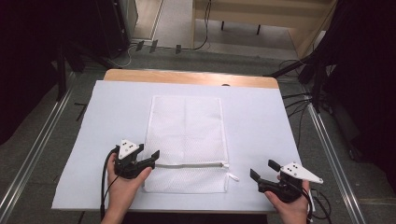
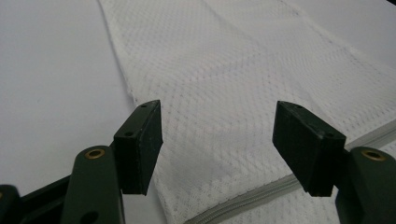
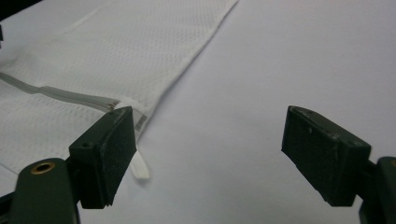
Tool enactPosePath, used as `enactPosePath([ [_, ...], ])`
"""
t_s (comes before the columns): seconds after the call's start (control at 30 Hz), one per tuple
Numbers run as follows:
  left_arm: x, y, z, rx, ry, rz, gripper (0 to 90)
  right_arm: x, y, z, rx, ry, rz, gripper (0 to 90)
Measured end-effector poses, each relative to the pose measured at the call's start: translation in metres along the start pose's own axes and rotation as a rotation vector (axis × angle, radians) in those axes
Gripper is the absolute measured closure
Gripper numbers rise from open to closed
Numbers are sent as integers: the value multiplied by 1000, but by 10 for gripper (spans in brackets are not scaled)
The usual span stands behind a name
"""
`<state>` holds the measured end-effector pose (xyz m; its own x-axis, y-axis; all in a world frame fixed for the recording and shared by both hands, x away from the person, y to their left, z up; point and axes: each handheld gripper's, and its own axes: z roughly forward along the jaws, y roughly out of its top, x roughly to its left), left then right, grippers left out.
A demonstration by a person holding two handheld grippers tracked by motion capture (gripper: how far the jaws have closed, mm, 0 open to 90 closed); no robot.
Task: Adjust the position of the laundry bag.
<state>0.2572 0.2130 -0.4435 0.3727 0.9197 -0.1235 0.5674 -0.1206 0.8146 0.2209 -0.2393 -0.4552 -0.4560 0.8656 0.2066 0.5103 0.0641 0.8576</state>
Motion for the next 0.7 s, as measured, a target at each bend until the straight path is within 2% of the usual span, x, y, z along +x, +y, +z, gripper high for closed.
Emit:
enactPosePath([
  [0.1, -1, 0, -2, 8, -2, 7, 304, 5, 0, 4, 13, 5, -23, 150],
  [0.2, -4, 0, -2, 23, -12, 11, 280, 6, -1, 8, 30, 4, -22, 142],
  [0.3, -7, 1, -2, 23, -12, 26, 189, 8, -2, 15, 47, 14, -28, 139],
  [0.33, -9, 2, -2, 24, -11, 27, 189, 8, -2, 15, 47, 14, -28, 139],
  [0.47, -13, 1, -1, 34, -41, 43, 125, 12, -2, 23, 77, 36, -17, 138],
  [0.7, -19, 0, 1, 37, -69, 43, 136, 24, -1, 39, 121, 59, -30, 145],
])
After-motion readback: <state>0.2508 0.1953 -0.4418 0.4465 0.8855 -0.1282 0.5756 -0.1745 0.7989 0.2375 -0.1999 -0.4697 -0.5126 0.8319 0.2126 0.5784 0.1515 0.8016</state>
